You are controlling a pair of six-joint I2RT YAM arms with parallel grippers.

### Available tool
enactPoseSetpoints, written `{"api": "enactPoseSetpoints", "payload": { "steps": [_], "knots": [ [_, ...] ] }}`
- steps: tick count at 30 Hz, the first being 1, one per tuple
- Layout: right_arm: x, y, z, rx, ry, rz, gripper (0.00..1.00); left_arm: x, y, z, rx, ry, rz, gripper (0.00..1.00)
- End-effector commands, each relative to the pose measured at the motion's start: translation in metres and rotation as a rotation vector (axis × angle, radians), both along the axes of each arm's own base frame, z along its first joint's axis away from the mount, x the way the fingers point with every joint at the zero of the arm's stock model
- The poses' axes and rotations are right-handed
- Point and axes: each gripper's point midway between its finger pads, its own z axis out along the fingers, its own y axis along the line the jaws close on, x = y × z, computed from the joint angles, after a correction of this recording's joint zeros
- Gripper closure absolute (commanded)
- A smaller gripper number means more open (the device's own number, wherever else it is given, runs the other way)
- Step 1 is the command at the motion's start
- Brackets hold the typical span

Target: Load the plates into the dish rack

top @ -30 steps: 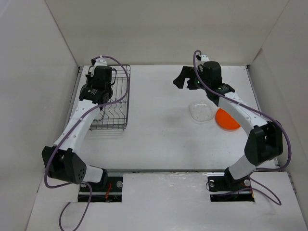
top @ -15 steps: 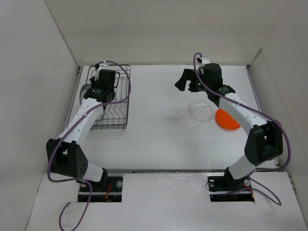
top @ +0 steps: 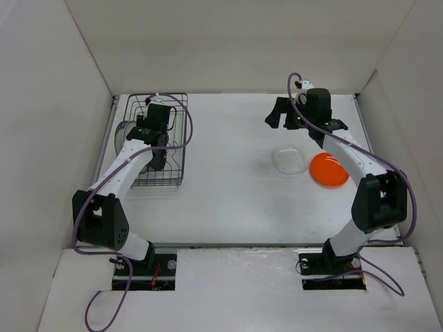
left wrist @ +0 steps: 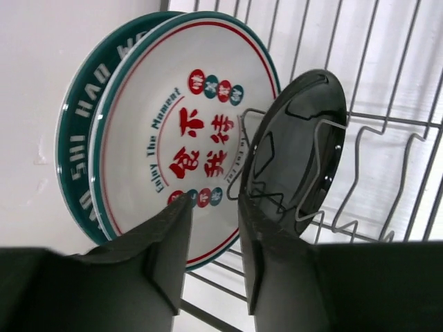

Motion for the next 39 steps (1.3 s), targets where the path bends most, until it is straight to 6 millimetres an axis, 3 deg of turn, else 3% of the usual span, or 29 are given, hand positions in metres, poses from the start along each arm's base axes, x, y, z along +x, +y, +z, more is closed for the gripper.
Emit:
{"api": "enactPoseSetpoints", "payload": {
  "steps": [1,3,4,7,8,9,12,13,15,19,23,30,39],
  "knots": [
    [0.015,-0.034,-0.016,-0.064,0.033,0.018,0.00,0.002,-0.008,0.007,-0.048,-0.016,-0.033,0.66],
    [0.020,-0.051,-0.039,-0.095,0.093,0.002,0.00,0.005,-0.018,0.013,-0.086,-0.010,-0.079,0.60],
    [0.024,-0.068,-0.039,-0.087,0.095,-0.027,0.00,0.005,-0.021,0.020,-0.105,-0.020,-0.096,0.56],
    [0.019,-0.090,-0.060,-0.084,0.116,-0.044,0.00,0.009,-0.037,0.041,-0.162,-0.036,-0.180,0.44],
    [0.021,-0.102,-0.061,-0.104,0.106,-0.055,0.02,0.013,-0.046,0.056,-0.200,-0.061,-0.218,0.29],
    [0.020,-0.103,-0.069,-0.114,0.126,-0.048,0.03,0.011,-0.045,0.054,-0.188,-0.043,-0.227,0.19],
    [0.022,-0.108,-0.080,-0.133,0.173,-0.040,0.09,0.012,-0.058,0.082,-0.229,-0.068,-0.301,0.00],
    [0.020,-0.108,-0.096,-0.133,0.215,-0.037,0.11,0.014,-0.060,0.096,-0.231,-0.095,-0.317,0.00],
    [0.018,-0.112,-0.107,-0.125,0.260,-0.039,0.18,0.012,-0.065,0.102,-0.243,-0.089,-0.350,0.00],
    [0.005,-0.112,-0.131,-0.112,0.325,-0.016,0.21,0.012,-0.069,0.112,-0.246,-0.100,-0.384,0.00],
    [0.001,-0.110,-0.141,-0.100,0.344,-0.016,0.21,0.013,-0.072,0.116,-0.260,-0.107,-0.402,0.00],
    [-0.007,-0.116,-0.167,-0.127,0.415,-0.031,0.31,0.010,-0.079,0.120,-0.285,-0.103,-0.432,0.00],
    [-0.003,-0.124,-0.172,-0.161,0.427,-0.066,0.33,0.007,-0.079,0.121,-0.283,-0.098,-0.446,0.00]
  ]
}}
